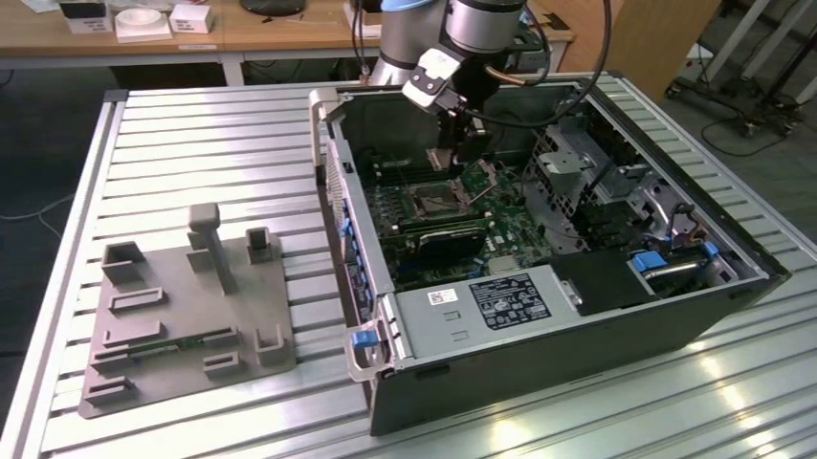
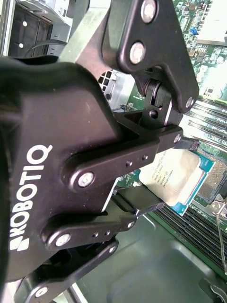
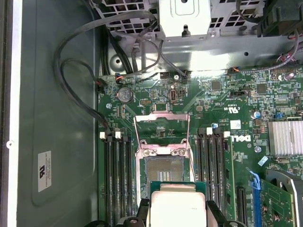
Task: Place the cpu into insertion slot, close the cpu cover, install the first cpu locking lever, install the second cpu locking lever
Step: 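Place the cpu into insertion slot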
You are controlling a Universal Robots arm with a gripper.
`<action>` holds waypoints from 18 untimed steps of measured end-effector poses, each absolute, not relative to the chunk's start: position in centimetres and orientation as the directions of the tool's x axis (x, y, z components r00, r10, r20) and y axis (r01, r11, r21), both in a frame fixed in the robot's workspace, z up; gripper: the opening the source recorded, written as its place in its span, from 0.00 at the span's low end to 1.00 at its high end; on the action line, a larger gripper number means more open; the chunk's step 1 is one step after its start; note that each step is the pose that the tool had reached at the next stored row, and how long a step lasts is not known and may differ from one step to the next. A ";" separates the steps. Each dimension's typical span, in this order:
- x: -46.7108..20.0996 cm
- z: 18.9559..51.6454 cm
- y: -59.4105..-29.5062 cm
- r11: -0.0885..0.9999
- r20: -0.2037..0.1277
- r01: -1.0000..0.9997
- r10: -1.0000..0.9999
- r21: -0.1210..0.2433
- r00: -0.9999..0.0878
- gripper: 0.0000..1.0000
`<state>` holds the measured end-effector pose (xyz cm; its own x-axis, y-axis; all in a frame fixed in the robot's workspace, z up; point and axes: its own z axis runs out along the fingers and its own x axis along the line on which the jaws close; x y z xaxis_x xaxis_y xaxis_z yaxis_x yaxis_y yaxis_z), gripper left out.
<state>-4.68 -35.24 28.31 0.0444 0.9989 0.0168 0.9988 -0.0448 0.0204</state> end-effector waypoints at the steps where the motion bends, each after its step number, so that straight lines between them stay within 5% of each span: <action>1: -4.7 28.3 -35.2 -0.045 0.017 0.999 0.999 0.020 0.044 0.54; 18: -4.7 28.3 -35.2 -0.040 0.017 0.999 0.999 0.013 0.040 0.54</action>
